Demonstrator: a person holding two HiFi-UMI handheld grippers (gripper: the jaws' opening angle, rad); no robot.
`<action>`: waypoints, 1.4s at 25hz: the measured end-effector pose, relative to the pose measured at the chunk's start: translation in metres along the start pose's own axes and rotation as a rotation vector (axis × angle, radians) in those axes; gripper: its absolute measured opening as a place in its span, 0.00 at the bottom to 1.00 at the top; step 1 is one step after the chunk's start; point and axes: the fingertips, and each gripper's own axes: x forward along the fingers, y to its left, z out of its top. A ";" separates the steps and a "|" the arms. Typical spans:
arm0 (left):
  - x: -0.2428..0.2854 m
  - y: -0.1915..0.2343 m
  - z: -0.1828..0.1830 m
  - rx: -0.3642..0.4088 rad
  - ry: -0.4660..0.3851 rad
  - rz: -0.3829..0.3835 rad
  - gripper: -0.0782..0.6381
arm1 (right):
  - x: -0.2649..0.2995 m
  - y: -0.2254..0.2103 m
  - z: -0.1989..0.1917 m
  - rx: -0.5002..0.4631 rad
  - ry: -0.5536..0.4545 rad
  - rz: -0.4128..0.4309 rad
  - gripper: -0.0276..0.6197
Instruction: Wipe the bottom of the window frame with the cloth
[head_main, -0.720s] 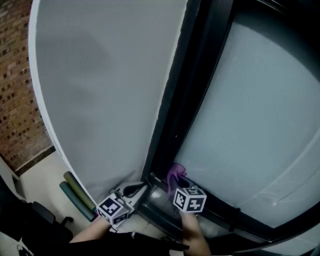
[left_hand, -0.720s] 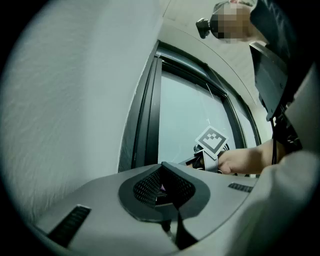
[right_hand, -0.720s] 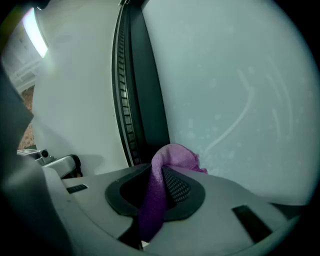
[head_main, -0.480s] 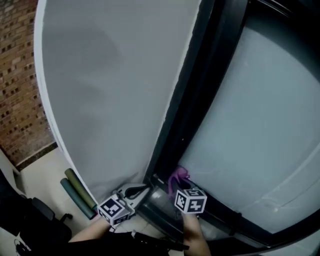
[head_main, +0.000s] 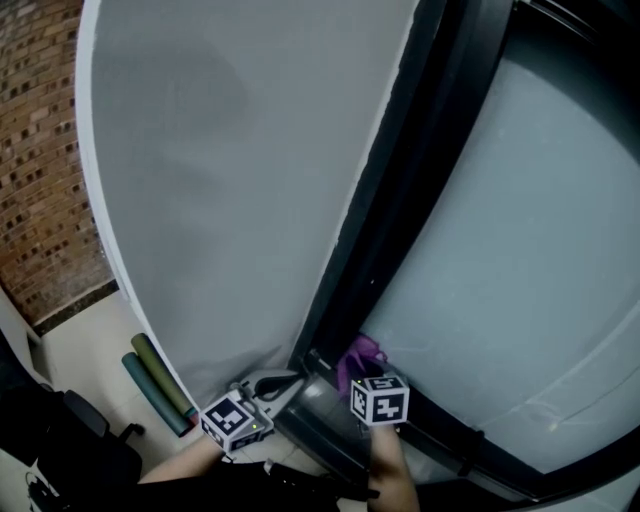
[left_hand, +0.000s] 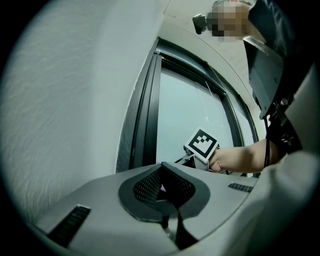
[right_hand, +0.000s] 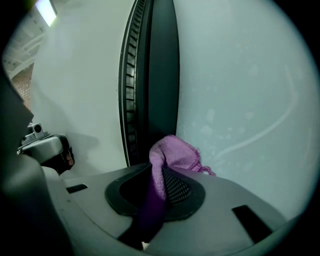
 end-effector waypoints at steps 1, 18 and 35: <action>0.000 0.000 -0.001 -0.002 0.001 0.000 0.11 | -0.004 -0.005 -0.002 0.006 -0.003 -0.014 0.15; 0.016 -0.027 -0.009 -0.001 0.026 -0.105 0.11 | -0.053 -0.040 -0.036 0.030 0.011 -0.147 0.15; 0.038 -0.065 -0.010 -0.021 0.029 -0.250 0.11 | -0.105 -0.079 -0.073 0.146 0.005 -0.316 0.15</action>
